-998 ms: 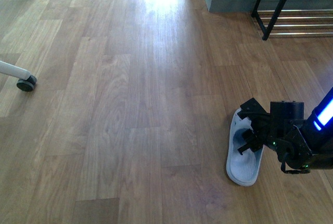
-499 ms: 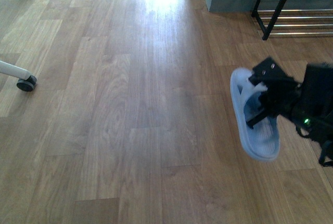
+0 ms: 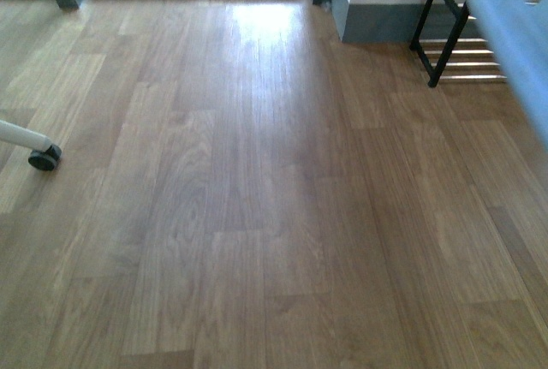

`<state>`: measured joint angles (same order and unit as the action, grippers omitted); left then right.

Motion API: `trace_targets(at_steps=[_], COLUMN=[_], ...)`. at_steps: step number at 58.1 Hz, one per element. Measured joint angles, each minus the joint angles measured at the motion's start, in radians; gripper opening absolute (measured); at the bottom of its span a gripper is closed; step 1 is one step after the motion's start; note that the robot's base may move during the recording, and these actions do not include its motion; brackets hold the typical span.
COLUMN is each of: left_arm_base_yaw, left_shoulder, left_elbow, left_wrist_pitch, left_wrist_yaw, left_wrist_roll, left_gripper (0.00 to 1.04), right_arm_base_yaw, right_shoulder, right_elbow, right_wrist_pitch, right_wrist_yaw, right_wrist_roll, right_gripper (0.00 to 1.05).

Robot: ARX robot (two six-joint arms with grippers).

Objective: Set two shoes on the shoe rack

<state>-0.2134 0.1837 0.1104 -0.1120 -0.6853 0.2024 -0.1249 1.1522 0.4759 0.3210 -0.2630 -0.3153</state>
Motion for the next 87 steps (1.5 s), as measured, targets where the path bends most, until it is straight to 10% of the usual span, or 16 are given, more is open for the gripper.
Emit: trace_targets(at_steps=[87], left_arm_base_yaw=[0.000], left_shoulder=[0.000], left_elbow=[-0.001], left_wrist_pitch=[0.000], left_wrist_yaw=[0.000], left_wrist_roll=[0.000], left_gripper=[0.02], right_arm_base_yaw=[0.020], right_shoulder=[-0.211], right_elbow=[-0.079], right_wrist_pitch=[-0.063], right_wrist_yaw=[-0.014], right_wrist_roll=[0.055], right_gripper=[0.02])
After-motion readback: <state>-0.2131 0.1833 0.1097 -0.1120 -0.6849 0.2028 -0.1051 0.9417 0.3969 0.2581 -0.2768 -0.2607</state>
